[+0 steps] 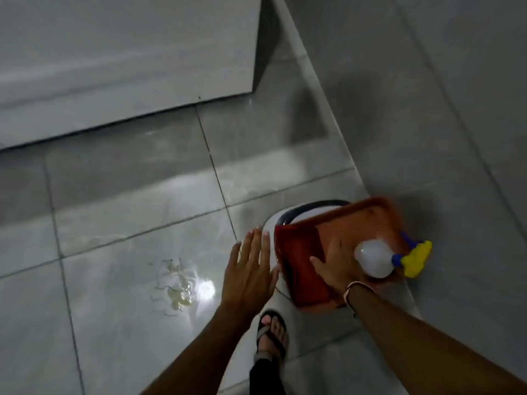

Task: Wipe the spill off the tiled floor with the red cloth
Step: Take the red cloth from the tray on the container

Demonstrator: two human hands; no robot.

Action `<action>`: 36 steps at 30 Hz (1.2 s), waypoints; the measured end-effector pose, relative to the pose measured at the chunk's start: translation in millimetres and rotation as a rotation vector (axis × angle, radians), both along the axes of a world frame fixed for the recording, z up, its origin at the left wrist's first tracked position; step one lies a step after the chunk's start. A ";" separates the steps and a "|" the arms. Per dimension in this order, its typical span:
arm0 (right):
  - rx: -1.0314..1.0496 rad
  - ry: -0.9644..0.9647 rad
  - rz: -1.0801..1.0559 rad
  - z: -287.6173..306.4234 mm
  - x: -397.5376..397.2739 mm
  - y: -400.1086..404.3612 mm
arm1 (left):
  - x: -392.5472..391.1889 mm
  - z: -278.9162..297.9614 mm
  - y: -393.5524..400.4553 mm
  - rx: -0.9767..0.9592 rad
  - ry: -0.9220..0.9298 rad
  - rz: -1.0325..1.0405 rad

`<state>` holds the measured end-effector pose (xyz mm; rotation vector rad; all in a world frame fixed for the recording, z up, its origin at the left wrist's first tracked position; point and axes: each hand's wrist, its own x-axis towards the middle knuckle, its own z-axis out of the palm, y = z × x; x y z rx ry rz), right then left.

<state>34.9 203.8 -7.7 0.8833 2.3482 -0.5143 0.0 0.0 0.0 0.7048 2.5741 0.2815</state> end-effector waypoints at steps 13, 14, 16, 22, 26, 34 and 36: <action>-0.201 0.101 -0.436 -91.7 12.5 6.7 | 36.6 -95.6 20.1 -0.123 -0.095 -0.121; -0.199 0.120 -0.460 -85.6 12.3 4.6 | 35.7 -91.3 11.1 -0.123 -0.085 -0.104; -0.204 0.171 -0.465 -72.1 13.6 -0.7 | 33.7 -82.4 -16.5 -0.114 -0.083 -0.063; -0.122 0.380 -0.419 -6.4 21.3 -43.0 | 36.8 -62.8 -155.2 -0.115 -0.040 0.079; -0.107 0.625 -0.202 22.3 4.6 -118.4 | 43.4 -73.8 -266.7 -0.163 0.047 0.209; -0.230 0.614 -0.026 -176.5 -55.9 -246.9 | 77.0 -230.1 -418.7 -0.300 0.137 0.364; -0.172 0.624 0.129 -235.0 -61.3 -265.2 | 89.1 -282.1 -440.4 -0.303 0.160 0.381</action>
